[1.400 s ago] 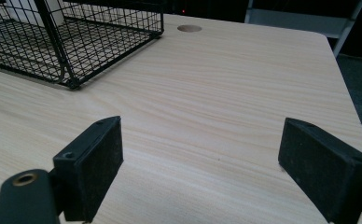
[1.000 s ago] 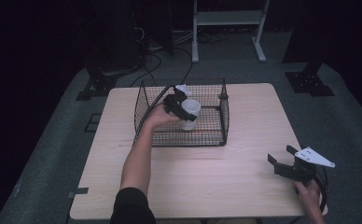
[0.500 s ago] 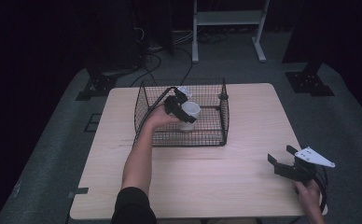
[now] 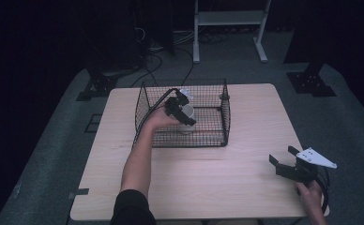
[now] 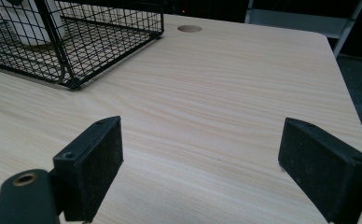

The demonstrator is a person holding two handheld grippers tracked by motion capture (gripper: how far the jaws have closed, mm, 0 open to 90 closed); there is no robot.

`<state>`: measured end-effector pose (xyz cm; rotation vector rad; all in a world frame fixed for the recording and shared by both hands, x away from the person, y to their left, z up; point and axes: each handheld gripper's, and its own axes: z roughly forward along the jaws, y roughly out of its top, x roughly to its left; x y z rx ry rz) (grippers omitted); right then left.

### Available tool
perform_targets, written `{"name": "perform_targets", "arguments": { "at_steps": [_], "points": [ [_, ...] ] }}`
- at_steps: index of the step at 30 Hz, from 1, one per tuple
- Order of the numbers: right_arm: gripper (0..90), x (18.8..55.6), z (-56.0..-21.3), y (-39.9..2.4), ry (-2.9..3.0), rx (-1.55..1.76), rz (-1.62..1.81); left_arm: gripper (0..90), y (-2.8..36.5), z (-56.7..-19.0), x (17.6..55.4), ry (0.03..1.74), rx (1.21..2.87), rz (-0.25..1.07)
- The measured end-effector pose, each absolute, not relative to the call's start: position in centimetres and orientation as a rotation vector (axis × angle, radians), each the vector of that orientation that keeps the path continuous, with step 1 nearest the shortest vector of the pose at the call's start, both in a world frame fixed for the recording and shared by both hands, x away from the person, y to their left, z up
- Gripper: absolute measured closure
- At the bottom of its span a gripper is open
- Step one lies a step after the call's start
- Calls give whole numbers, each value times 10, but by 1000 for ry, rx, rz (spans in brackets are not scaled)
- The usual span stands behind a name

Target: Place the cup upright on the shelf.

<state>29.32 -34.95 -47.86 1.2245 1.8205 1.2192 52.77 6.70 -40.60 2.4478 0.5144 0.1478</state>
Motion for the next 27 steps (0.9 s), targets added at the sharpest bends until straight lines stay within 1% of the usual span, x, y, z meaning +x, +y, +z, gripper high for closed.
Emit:
{"name": "perform_targets", "arguments": {
  "at_steps": [3, 8, 12, 21, 22, 27],
  "points": [
    [131, 293, -479, -350, 1820, 1225, 1219, 146, 68, -404, 527, 510, 2443, 148],
    [131, 293, -479, -349, 1821, 1225, 1219, 113, 71, -398, 525, 518, 2413, 162],
    [131, 293, -479, -349, 1820, 1225, 1219, 96, 73, -389, 521, 513, 2383, 195],
    [130, 293, -479, -350, 1819, 1227, 1219, 95, 85, -373, 509, 514, 2303, 263],
    [130, 293, -479, -350, 1819, 1228, 1219, 95, 89, -368, 504, 513, 2281, 287],
    [130, 294, -479, -350, 1819, 1229, 1220, 92, 94, -359, 495, 497, 2246, 307]
  ]
}}
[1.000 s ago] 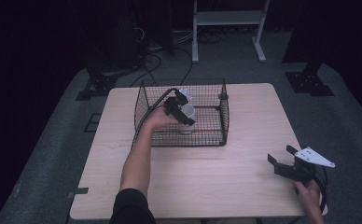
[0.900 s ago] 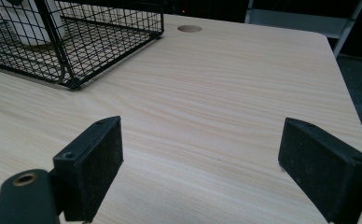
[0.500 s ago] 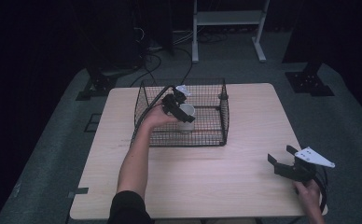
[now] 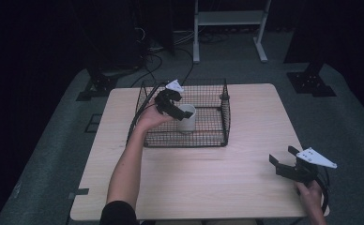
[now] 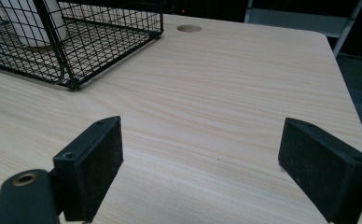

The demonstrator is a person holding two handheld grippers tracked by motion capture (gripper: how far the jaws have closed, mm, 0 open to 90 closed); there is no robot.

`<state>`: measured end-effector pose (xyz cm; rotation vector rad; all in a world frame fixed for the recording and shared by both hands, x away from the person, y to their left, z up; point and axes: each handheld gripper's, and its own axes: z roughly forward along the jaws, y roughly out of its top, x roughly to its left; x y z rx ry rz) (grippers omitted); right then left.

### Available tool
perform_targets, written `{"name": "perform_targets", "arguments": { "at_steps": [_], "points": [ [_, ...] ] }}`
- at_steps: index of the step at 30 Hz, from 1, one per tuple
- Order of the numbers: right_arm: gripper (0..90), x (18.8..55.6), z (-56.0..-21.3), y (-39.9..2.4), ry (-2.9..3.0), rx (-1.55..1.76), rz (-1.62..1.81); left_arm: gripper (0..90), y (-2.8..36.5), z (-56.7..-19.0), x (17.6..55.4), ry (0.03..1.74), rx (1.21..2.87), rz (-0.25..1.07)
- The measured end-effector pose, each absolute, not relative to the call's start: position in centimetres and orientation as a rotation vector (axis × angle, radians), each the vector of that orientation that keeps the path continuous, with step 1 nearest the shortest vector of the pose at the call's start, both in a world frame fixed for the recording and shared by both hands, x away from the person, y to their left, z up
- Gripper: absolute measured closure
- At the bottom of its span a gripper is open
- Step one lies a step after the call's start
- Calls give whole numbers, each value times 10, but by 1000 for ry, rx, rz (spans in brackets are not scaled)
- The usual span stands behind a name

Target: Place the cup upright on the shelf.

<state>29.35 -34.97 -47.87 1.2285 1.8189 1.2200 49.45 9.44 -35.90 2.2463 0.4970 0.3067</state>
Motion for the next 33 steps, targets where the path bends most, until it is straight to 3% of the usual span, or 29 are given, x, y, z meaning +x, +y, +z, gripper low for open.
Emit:
{"name": "perform_targets", "arguments": {
  "at_steps": [33],
  "points": [
    [131, 293, -479, -349, 1815, 1231, 1215, 89, 132, -336, 415, 481, 2039, 427]
  ]
}}
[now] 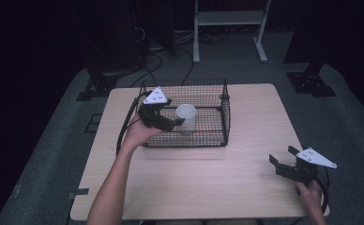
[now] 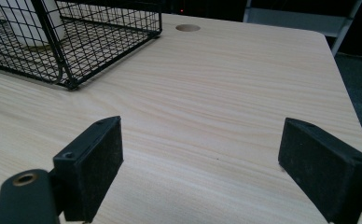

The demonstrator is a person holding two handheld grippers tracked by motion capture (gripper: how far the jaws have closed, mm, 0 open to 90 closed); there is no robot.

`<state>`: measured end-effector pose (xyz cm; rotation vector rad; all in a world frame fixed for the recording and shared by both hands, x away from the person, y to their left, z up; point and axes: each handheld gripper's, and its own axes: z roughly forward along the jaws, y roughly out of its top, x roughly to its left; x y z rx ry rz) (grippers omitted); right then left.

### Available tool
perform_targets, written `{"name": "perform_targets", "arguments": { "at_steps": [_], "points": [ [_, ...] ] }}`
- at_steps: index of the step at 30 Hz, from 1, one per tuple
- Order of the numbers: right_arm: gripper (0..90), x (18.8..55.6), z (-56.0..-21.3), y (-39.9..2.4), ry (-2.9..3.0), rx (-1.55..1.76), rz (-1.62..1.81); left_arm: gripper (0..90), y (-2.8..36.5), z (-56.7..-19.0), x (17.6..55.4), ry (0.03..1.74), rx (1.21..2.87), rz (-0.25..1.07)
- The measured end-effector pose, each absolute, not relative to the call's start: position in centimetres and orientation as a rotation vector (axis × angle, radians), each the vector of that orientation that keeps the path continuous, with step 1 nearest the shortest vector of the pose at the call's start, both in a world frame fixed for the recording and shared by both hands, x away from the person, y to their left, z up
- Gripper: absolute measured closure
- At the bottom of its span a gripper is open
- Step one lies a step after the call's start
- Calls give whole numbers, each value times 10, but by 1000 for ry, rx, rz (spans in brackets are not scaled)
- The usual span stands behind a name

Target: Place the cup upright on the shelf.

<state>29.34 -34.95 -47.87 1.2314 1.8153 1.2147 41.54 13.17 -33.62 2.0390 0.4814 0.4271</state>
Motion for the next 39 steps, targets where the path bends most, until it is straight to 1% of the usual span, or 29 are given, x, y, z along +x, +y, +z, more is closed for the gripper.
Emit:
{"name": "perform_targets", "arguments": {
  "at_steps": [7, 18, 22, 31, 39],
  "points": [
    [131, 293, -479, -349, 1814, 1232, 1214, 89, 137, -336, 398, 475, 2012, 460],
    [131, 293, -479, -349, 1815, 1232, 1213, 87, 149, -341, 374, 493, 1954, 471],
    [131, 293, -479, -349, 1815, 1231, 1212, 87, 158, -349, 360, 507, 1940, 492],
    [130, 293, -479, -349, 1814, 1232, 1211, 87, 168, -360, 340, 526, 1915, 485],
    [130, 293, -479, -349, 1816, 1230, 1209, 87, 174, -380, 319, 553, 1894, 481]
  ]
}}
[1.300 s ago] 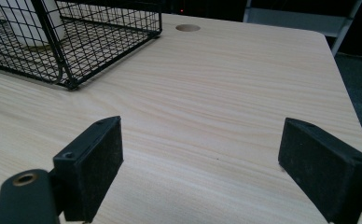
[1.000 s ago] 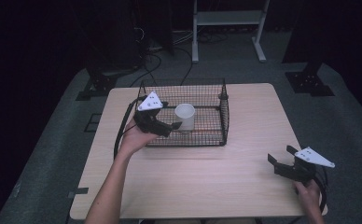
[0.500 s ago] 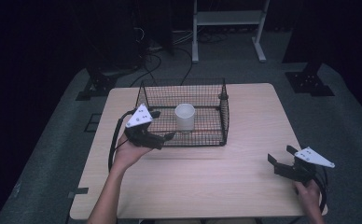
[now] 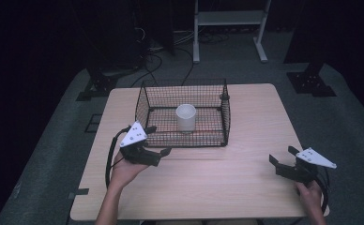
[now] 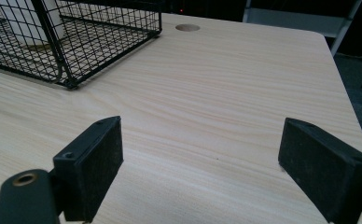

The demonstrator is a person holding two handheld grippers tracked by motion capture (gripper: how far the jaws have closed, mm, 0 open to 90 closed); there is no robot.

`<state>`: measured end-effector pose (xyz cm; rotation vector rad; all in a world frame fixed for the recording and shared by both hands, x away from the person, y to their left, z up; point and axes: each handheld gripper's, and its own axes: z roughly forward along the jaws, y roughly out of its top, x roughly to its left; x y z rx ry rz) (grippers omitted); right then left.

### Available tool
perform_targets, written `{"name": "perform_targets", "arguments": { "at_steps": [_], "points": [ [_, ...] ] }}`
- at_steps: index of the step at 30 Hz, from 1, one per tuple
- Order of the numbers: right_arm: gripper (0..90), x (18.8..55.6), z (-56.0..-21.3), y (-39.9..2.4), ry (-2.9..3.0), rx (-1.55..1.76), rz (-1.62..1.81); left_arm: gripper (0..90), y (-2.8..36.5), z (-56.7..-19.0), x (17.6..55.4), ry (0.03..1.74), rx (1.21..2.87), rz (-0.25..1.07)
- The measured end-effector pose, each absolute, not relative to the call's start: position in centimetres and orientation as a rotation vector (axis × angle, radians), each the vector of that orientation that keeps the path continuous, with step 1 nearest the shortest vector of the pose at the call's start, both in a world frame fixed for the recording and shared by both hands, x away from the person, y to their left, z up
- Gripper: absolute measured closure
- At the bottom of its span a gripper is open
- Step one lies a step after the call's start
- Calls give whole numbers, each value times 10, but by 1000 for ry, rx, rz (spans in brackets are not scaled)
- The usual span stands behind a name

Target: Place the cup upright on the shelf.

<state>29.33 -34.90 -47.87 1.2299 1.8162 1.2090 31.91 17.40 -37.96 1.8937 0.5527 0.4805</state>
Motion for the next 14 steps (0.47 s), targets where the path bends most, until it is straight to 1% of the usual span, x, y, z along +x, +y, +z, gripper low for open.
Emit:
{"name": "perform_targets", "arguments": {
  "at_steps": [6, 8, 14],
  "points": [
    [130, 293, -479, -349, 1814, 1231, 1211, 87, 179, -387, 307, 566, 1857, 473],
    [130, 293, -479, -349, 1813, 1231, 1211, 87, 182, -392, 299, 580, 1859, 504],
    [130, 293, -479, -349, 1811, 1232, 1209, 74, 187, -405, 279, 593, 1803, 498]
  ]
}}
